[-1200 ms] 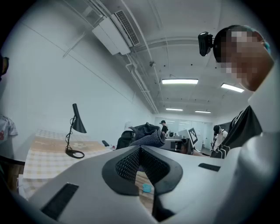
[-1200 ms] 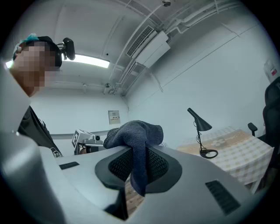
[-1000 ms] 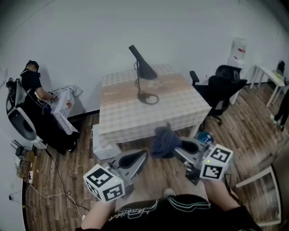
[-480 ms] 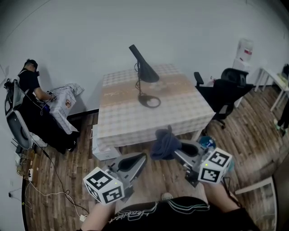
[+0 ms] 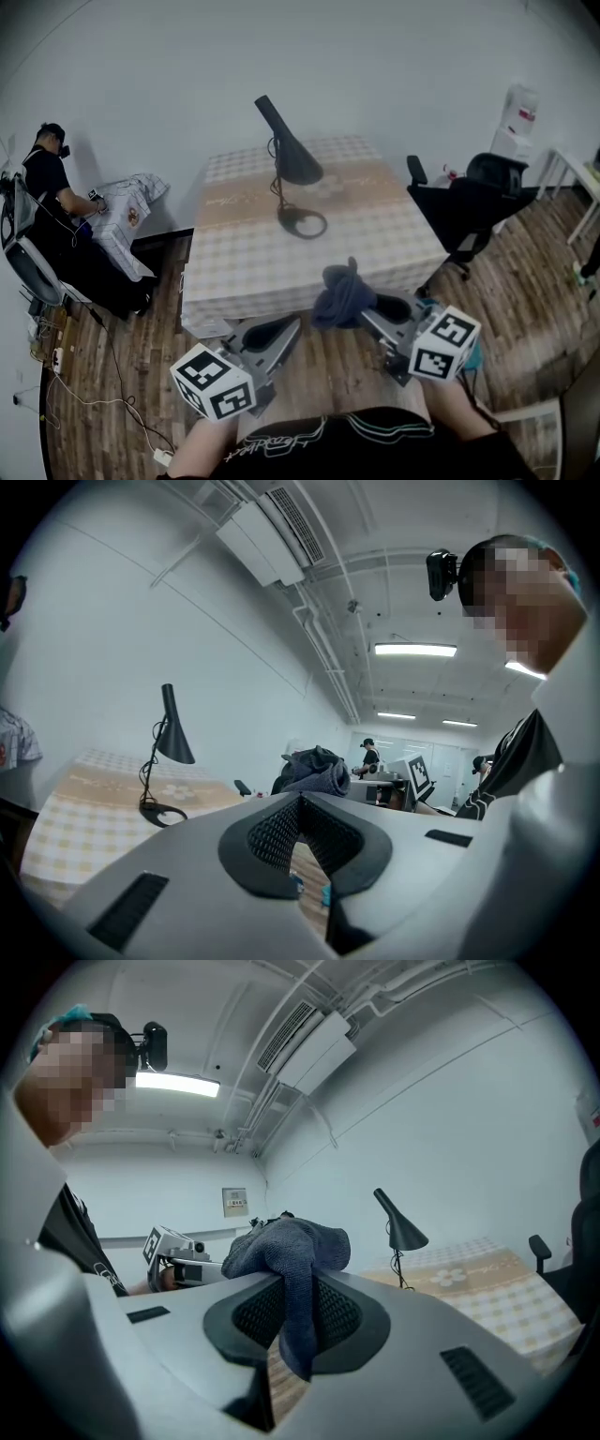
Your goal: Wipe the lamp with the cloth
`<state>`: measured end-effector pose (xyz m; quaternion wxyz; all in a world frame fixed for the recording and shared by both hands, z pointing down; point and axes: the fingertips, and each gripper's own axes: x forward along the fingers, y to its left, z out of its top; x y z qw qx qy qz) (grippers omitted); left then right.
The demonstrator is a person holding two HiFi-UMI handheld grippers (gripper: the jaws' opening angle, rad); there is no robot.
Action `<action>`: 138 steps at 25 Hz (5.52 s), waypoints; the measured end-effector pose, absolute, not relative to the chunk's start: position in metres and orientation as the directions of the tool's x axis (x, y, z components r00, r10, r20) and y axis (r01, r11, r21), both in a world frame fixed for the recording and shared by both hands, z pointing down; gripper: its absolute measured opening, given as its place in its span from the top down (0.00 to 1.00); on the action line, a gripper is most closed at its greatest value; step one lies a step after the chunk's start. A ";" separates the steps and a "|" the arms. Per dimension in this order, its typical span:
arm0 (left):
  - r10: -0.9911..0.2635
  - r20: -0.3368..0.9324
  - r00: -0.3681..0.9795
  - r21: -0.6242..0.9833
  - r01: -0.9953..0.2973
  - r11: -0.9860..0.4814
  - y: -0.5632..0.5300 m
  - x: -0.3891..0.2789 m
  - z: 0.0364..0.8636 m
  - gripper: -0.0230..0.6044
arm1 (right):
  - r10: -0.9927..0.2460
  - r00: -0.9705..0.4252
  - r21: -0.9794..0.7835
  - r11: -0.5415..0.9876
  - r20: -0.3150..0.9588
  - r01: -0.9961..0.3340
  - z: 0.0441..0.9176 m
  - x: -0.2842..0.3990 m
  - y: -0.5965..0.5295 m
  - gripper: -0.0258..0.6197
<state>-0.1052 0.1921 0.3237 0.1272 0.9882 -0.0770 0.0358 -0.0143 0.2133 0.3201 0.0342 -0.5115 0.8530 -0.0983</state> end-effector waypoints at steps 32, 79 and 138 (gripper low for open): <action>-0.125 0.066 0.990 0.190 -0.135 -0.972 0.041 -0.008 0.301 0.97 | -0.917 -0.392 -0.023 0.392 0.075 -0.920 0.301 0.084 0.064 0.87; -0.019 -0.019 1.000 0.276 -0.013 -0.961 -0.261 -0.057 0.322 0.97 | -0.999 -0.038 0.836 0.014 -0.008 -0.548 0.180 0.013 -0.283 0.87; -0.012 0.041 0.999 0.342 -0.026 -0.939 -0.270 -0.028 0.359 0.97 | -0.972 0.099 0.873 0.145 0.214 -0.465 0.299 0.068 -0.321 0.87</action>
